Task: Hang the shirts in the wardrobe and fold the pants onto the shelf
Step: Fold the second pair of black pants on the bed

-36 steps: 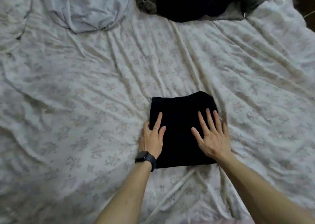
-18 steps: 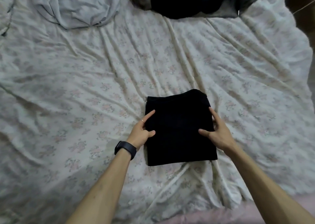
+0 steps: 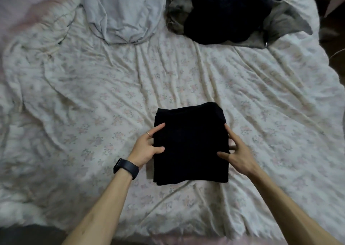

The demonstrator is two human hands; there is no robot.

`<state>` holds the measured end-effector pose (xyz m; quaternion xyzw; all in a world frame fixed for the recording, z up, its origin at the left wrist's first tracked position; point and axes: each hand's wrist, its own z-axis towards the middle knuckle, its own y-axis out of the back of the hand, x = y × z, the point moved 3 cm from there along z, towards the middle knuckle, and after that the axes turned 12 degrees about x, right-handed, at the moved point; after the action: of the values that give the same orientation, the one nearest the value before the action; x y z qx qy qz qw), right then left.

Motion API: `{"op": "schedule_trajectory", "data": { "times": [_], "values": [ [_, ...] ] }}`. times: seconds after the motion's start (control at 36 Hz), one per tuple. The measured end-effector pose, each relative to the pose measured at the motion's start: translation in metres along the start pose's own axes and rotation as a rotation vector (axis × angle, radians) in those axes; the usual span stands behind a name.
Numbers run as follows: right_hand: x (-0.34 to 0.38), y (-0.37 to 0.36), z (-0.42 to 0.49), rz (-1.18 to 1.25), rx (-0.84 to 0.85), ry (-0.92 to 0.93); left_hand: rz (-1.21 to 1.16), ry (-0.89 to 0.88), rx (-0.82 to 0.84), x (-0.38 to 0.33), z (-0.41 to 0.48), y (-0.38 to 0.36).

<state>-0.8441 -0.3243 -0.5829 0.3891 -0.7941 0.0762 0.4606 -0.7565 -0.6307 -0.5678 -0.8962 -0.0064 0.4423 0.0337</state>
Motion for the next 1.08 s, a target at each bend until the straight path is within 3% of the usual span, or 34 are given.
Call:
{"op": "schedule_trajectory", "data": {
  "times": [0.25,0.56,0.81,1.08],
  "values": [
    [0.095,0.039,-0.03,-0.078,0.125,0.281,-0.055,-0.179,-0.295,-0.069,-0.12,-0.029],
    [0.297,0.025,-0.122,-0.209,0.353,0.692,-0.042,-0.438,-0.715,-0.182,-0.33,-0.051],
    [0.465,-0.058,-0.24,-0.222,0.47,1.154,0.099,-0.666,-1.069,-0.25,-0.55,-0.066],
    [0.54,-0.172,-0.374,-0.123,0.654,1.414,0.202,-0.716,-1.444,-0.238,-0.749,-0.124]
  ]
}}
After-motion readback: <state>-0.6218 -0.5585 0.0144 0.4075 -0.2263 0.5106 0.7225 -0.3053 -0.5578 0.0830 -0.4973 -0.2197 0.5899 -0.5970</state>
